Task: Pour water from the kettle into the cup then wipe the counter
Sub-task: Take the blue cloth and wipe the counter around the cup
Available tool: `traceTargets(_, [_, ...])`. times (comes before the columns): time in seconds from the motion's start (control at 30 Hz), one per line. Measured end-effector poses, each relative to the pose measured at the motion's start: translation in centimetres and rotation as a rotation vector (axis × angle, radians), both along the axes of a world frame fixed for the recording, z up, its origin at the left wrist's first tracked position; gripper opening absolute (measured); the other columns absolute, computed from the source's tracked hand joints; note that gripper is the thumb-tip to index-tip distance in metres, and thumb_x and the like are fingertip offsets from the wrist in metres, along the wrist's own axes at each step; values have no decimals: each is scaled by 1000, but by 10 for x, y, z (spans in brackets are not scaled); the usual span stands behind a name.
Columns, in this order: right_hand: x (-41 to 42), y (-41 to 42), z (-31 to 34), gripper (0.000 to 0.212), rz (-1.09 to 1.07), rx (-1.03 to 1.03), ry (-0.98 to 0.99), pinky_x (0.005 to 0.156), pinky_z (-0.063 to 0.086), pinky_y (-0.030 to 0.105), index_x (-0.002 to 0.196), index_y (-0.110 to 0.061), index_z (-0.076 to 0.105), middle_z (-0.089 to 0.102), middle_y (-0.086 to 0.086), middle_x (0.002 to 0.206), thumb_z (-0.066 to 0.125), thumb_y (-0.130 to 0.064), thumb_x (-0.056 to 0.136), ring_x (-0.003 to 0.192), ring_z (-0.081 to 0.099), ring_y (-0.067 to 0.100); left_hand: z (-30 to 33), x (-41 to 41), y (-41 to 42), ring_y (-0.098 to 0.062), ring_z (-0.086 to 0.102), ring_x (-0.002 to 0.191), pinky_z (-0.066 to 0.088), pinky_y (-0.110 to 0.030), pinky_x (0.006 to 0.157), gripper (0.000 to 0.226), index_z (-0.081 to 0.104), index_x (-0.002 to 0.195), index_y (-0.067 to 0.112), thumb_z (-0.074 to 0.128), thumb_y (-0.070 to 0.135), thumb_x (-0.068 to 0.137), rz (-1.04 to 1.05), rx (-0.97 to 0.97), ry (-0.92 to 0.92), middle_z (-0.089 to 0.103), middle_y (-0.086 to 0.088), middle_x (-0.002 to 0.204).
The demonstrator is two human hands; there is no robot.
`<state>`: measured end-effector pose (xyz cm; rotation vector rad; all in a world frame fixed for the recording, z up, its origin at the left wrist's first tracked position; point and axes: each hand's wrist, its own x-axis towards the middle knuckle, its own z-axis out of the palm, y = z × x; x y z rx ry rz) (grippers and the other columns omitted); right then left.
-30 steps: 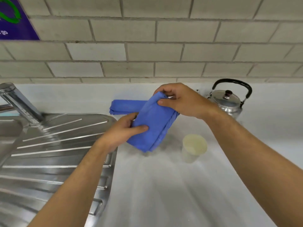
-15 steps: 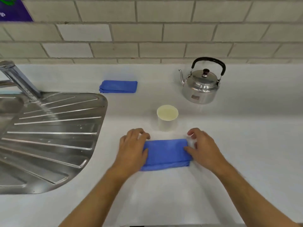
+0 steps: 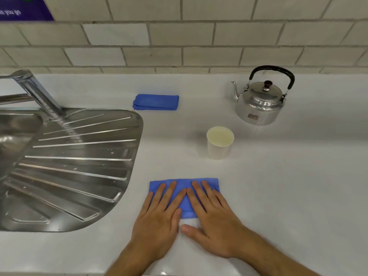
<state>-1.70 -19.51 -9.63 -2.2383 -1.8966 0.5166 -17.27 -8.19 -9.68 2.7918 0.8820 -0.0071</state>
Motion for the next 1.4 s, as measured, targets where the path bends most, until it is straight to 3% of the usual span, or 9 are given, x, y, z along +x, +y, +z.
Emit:
traceTargets(0.1, [-1, 45, -1, 87, -30, -6, -26, 120, -12, 36, 154, -27, -11, -19, -4, 162, 9, -77, 86, 147, -25, 17, -4, 4, 39, -17, -10, 148, -11, -34, 118, 60, -3, 147, 41, -4, 50, 87, 61, 6, 8, -4, 11, 160])
traceTargets(0.3, [26, 143, -5, 73, -161, -12, -59, 120, -6, 36, 157, -24, 4, -5, -2, 166, 21, -62, 98, 151, -10, 19, -8, 48, 133, -22, -2, 149, -2, -40, 119, 54, 2, 151, 37, 22, 39, 100, 63, 71, 88, -4, 3, 163])
traceTargets(0.47, [43, 173, -4, 67, -173, -55, -77, 120, -6, 36, 157, -27, 2, -7, -5, 165, 18, -58, 100, 150, -11, 18, -8, 60, 155, -21, -6, 149, -5, -41, 120, 53, -2, 150, 39, 18, 42, 101, 44, -6, 82, -6, 4, 163])
traceTargets(0.73, [-5, 97, 0, 79, -118, 6, -36, 119, -8, 34, 157, -29, 2, -8, -8, 165, 17, -70, 92, 150, -15, 16, -5, 2, 87, -23, -14, 148, -12, -38, 117, 56, -10, 149, 36, 16, 45, 100, 12, 27, 88, -13, 2, 162])
traceTargets(0.9, [-43, 29, 1, 81, -73, 20, -31, 121, -7, 35, 156, -31, -1, -16, -12, 162, 10, -75, 89, 148, -22, 13, 5, -42, 24, -23, -22, 146, -12, -40, 118, 60, -14, 147, 36, -7, 49, 89, -29, -3, 112, -20, 2, 159])
traceTargets(1.0, [-49, 2, 1, 76, -70, 37, -26, 119, -13, 33, 153, -36, -8, -23, -16, 159, 9, -76, 91, 145, -28, 8, 15, -48, -6, -35, 4, 147, 7, -45, 115, 58, 15, 150, 27, 14, 45, 95, -30, -27, 107, 9, -6, 160])
traceTargets(1.13, [-37, -30, 6, 72, -68, 34, -24, 117, -7, 35, 154, -34, 0, -13, -15, 162, 14, -72, 95, 147, -21, 9, 18, -34, -37, -40, 31, 138, 21, -48, 107, 59, 39, 144, 19, 32, 44, 91, -30, -26, 72, 34, -11, 153])
traceTargets(1.3, [12, -86, 15, 73, -104, -44, -101, 113, 14, 36, 154, -24, 22, 14, -6, 163, 23, -68, 96, 150, 10, 21, 14, 19, -82, -36, 38, 136, 27, -48, 104, 60, 46, 141, 23, 41, 50, 87, -114, -87, 50, 41, -8, 150])
traceTargets(1.4, [53, -107, 17, 73, -151, -89, -102, 116, 7, 34, 155, -31, 9, 1, -10, 164, 12, -72, 94, 151, -2, 16, 19, 65, -89, -32, 26, 143, 16, -44, 109, 56, 34, 147, 32, 27, 49, 94, -173, -156, 79, 28, -2, 157])
